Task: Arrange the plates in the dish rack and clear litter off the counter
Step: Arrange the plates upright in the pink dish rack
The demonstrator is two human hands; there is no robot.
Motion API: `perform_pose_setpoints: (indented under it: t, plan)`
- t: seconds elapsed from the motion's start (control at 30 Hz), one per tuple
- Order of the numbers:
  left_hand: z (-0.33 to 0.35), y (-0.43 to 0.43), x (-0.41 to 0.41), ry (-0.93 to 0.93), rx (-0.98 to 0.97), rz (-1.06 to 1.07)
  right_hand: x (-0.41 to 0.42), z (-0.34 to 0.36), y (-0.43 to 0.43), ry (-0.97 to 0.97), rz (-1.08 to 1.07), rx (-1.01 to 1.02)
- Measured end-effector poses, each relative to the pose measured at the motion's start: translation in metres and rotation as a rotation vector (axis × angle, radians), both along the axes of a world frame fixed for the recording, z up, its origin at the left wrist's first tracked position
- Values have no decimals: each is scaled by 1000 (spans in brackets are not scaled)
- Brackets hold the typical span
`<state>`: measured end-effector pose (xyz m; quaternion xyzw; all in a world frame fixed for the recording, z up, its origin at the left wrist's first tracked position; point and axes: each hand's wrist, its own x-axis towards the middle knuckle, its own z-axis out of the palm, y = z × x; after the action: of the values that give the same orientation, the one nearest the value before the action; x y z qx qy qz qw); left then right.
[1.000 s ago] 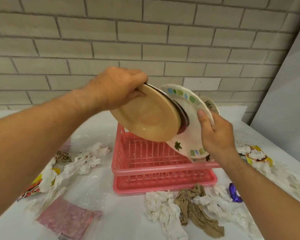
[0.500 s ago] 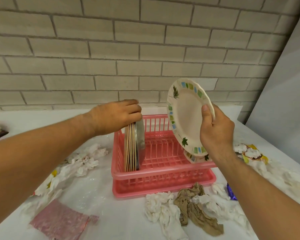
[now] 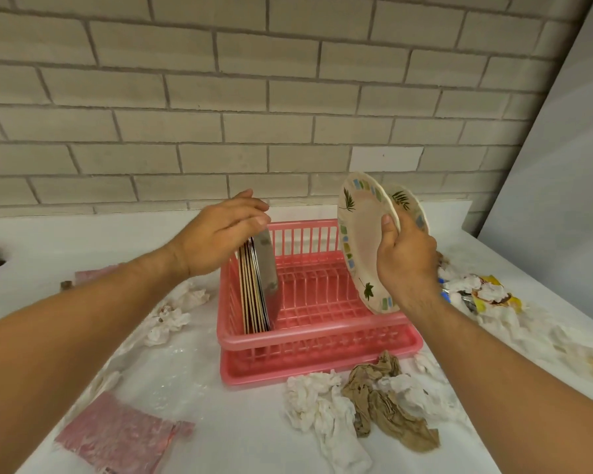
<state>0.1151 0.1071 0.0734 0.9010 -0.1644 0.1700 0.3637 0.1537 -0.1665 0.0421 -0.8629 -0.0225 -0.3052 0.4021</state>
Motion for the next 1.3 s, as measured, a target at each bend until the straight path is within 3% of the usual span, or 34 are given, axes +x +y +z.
perform_pose_setpoints:
  t: [0.1,0.37,0.57,0.77,1.0,1.17,1.23,1.3]
  plan:
    - [-13,-15,3,-88,50,112,3,-4,3,10,30,12]
    - [-21,-15,4,-118,187,186,8,-6,2,46,9,-130]
    - [-19,-12,8,-111,234,180,16,11,-9,327,-74,-271]
    - [-17,-7,11,-107,257,181,13,27,-10,388,-79,-437]
    - [-26,-13,3,-159,229,216,1,51,-19,359,-109,-683]
    - [-28,-22,-3,-202,132,212,-9,75,-19,122,-258,-888]
    - [-26,-21,-3,-214,96,232,-14,78,-12,38,-179,-841]
    - [-25,-21,-2,-218,60,249,-24,71,5,32,82,-702]
